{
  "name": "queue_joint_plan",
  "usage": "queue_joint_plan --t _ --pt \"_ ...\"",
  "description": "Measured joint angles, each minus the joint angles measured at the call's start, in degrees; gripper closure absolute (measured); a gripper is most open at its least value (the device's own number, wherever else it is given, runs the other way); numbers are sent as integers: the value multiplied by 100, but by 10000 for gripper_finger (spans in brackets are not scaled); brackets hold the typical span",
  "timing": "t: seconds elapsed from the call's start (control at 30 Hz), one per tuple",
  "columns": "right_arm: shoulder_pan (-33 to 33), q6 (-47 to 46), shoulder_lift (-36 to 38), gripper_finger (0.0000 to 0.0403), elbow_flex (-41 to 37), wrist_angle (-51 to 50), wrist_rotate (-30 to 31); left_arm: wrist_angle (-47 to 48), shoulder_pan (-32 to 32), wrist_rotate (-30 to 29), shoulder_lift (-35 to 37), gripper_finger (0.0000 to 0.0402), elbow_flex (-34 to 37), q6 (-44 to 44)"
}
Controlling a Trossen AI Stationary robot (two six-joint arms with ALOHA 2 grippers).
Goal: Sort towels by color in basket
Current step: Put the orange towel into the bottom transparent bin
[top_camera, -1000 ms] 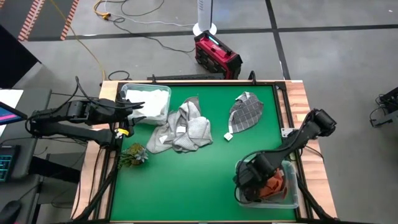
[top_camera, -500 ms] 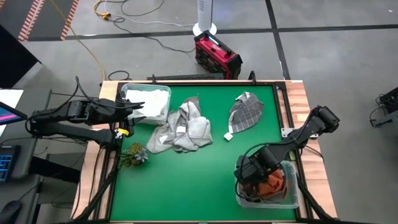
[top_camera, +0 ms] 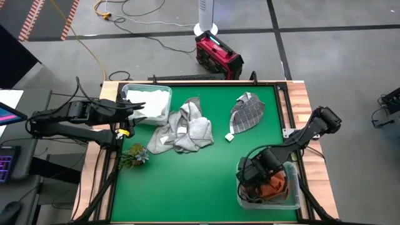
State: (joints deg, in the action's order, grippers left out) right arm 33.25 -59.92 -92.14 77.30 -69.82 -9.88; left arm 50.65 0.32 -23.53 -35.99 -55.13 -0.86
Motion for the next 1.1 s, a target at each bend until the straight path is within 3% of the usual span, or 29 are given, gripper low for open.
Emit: queue_joint_plan --t 0.43,0.67,0.8,0.93,1.1 --pt "-7 323 0 350 0 303 91 0 0 2 0 205 0 0" --pt "111 496 -77 295 -143 603 429 0 0 6 0 205 0 0" --pt "-7 445 -93 250 -165 564 -236 0 0 7 0 205 0 2" --pt "2 33 47 219 258 75 -325 2 0 7 0 205 0 0" --pt "211 -550 209 209 982 -638 -252 2 0 7 0 205 0 1"
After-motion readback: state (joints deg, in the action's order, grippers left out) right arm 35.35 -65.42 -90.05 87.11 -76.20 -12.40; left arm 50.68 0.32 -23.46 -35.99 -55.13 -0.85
